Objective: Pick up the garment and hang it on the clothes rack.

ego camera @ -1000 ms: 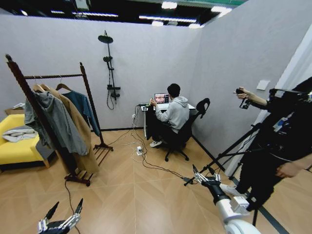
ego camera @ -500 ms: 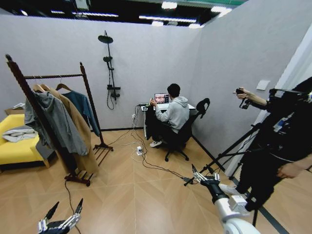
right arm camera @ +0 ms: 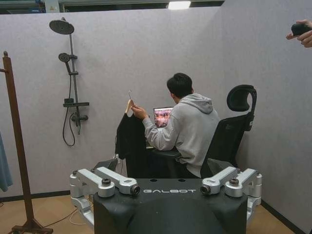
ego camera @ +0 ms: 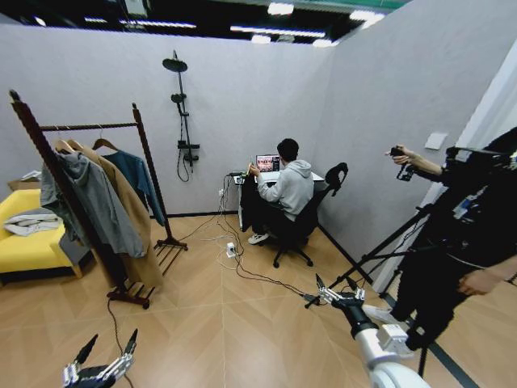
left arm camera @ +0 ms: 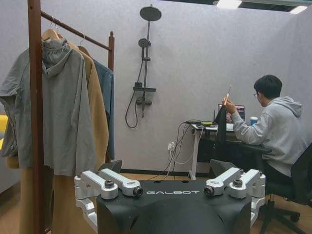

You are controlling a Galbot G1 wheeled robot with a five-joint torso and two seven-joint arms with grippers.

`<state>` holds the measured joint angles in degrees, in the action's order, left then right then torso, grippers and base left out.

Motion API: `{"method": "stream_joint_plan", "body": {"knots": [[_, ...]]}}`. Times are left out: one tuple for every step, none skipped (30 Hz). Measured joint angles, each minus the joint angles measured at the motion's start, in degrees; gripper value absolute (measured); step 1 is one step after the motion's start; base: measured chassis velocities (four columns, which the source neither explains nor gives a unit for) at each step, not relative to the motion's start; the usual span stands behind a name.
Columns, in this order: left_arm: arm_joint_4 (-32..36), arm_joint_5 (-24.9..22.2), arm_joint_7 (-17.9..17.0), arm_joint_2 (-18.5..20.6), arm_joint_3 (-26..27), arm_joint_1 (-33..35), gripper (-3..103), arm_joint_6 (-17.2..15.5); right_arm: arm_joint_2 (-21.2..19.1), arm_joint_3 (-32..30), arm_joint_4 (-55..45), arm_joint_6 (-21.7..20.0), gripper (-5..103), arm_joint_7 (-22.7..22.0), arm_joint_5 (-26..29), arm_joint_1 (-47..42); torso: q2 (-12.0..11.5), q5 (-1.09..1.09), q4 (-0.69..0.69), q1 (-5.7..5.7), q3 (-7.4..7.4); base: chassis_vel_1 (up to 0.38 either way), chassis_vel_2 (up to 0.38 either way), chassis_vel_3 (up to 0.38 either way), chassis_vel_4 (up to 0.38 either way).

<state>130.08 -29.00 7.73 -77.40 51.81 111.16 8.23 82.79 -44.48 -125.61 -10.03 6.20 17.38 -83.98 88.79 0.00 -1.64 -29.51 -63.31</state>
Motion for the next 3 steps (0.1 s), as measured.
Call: {"method": "stream_joint_plan", "body": {"knots": [[0.0,0.0,0.0,0.0,0.0,0.0,100,0.0,0.0,0.0,0.0,0.0,100,0.0,0.0,0.0,0.0,0.00,0.00,0.00,0.00,0.000,0.000,0.000,0.000],[0.0,0.0,0.0,0.0,0.0,0.0,100,0.0,0.0,0.0,0.0,0.0,100,0.0,0.1,0.0,0.0,0.00,0.00,0.00,0.00,0.000,0.000,0.000,0.000],[0.0,0.0,0.0,0.0,0.0,0.0,100,0.0,0.0,0.0,0.0,0.0,100,0.0,0.1,0.0,0.0,0.00,0.00,0.00,0.00,0.000,0.000,0.000,0.000]]}}
